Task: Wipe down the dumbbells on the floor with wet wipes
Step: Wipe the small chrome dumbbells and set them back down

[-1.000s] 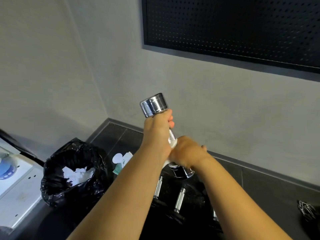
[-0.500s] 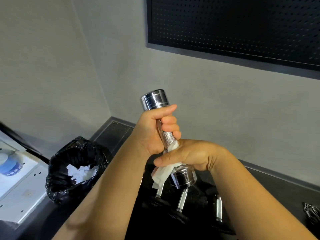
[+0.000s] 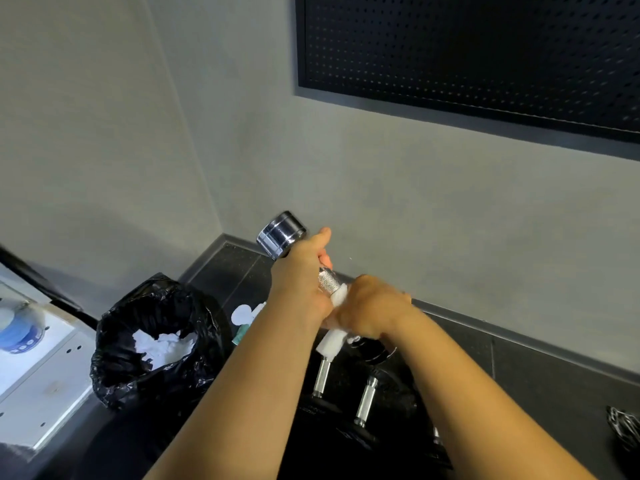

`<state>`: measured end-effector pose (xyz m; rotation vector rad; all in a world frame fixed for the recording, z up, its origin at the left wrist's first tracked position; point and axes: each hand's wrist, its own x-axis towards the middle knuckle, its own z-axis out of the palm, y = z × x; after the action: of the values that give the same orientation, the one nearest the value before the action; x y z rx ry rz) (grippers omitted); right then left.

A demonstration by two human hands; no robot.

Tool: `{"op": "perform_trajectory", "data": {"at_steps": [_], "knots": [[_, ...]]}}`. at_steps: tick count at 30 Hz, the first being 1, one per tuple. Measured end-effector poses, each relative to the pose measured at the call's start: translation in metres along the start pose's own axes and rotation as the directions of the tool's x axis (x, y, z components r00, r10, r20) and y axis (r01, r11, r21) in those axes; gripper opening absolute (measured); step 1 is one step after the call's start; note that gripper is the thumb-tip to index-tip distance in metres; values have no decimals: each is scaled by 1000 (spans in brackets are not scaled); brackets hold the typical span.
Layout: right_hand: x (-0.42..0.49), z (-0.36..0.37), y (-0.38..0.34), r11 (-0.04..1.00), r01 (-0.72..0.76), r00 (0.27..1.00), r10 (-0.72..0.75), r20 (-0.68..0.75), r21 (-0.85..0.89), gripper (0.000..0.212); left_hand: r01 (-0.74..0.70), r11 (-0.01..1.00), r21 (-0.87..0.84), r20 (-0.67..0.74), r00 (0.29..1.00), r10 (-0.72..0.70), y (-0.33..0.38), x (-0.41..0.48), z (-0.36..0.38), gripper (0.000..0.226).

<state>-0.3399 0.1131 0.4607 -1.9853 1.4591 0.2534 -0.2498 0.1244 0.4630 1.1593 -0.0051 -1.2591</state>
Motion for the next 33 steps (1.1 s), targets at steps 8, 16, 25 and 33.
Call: {"op": "perform_trajectory", "data": {"at_steps": [8, 16, 25, 33], "knots": [[6, -9, 6, 831, 164, 906, -340, 252, 532, 8, 106, 994, -6, 345, 933, -98, 20, -9, -8, 23], [4, -23, -4, 943, 260, 946, -292, 142, 207, 24, -42, 997, 70, -1, 999, 42, -2, -13, -14, 26], [-11, -65, 15, 918, 264, 963, -266, -33, 295, 36, -111, 974, -197, -175, 982, 76, 14, -16, -17, 18], [-39, -11, 11, 889, 420, 844, -457, -282, -185, 59, -99, 889, -448, -211, 977, 2, 23, -2, -25, 13]]}}
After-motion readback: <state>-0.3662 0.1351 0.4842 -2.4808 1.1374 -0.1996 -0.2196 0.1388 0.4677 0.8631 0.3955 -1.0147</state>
